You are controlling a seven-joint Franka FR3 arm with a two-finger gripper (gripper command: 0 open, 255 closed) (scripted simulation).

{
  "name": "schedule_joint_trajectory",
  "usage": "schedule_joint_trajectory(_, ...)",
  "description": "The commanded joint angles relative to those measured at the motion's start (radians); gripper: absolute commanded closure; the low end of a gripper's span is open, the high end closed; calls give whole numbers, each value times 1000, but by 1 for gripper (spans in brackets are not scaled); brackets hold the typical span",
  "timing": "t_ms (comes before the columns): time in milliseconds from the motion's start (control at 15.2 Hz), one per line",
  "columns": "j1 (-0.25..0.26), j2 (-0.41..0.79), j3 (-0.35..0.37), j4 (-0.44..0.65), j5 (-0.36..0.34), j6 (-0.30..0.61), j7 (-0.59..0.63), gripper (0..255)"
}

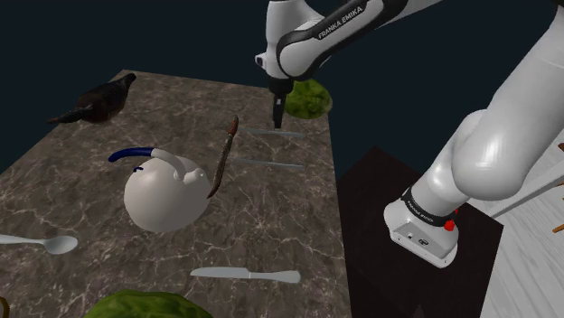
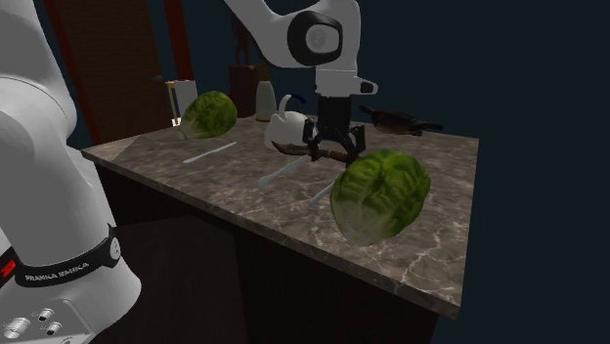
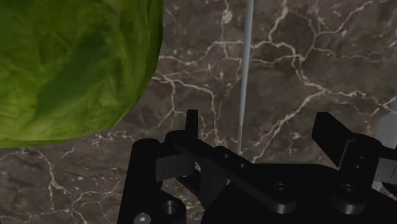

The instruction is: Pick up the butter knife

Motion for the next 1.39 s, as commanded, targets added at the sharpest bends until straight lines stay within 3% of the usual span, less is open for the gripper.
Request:
schedule_joint_trajectory(0, 3, 30, 4, 3, -4, 25, -11, 0)
schedule_joint_trajectory(528, 4, 95, 2, -17, -13, 110, -3, 0)
schedule_joint_trajectory(594, 3, 94, 1, -18, -12, 110, -5, 255)
schedule_joint_trajectory(1320, 3, 74, 3, -12, -10, 84, -6, 255)
